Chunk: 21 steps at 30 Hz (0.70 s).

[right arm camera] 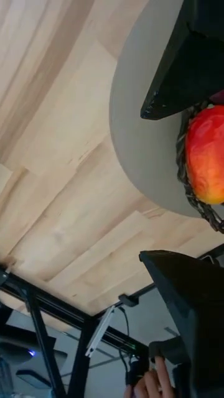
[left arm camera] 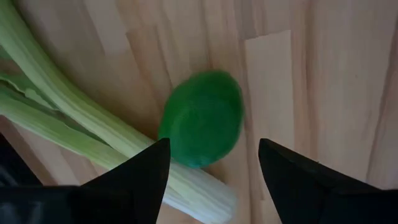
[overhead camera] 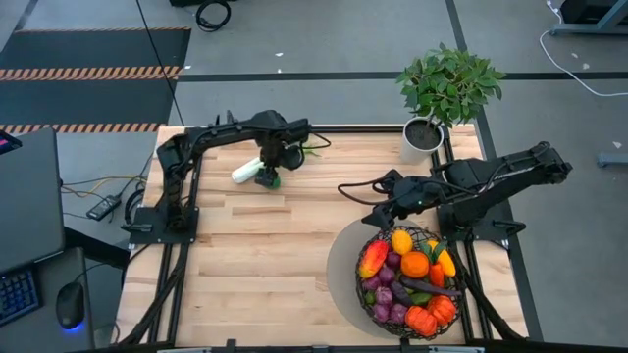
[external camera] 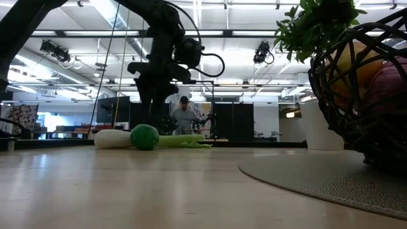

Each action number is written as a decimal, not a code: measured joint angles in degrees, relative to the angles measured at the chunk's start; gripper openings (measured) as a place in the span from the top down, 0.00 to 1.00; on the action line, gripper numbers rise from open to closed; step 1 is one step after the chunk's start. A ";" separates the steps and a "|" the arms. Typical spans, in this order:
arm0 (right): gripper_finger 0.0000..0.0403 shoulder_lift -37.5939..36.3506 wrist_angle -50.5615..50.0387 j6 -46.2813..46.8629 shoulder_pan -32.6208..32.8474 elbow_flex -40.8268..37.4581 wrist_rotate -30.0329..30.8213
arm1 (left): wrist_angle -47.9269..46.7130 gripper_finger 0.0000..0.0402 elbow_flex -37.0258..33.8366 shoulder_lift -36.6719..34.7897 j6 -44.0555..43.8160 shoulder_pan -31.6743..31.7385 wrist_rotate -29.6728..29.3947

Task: Build produce basket
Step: Put the green lime into the black basket

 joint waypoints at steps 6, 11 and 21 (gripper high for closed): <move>0.10 0.00 0.00 0.00 0.75 0.00 0.28 | -0.52 0.37 0.00 0.02 1.27 0.75 -0.27; 0.10 0.00 0.00 0.03 0.73 0.00 0.44 | -3.02 0.37 -3.37 0.07 4.37 0.89 -0.23; 0.10 0.00 0.11 1.75 0.73 0.00 0.50 | 3.60 0.35 -8.50 0.01 2.01 -0.73 -0.46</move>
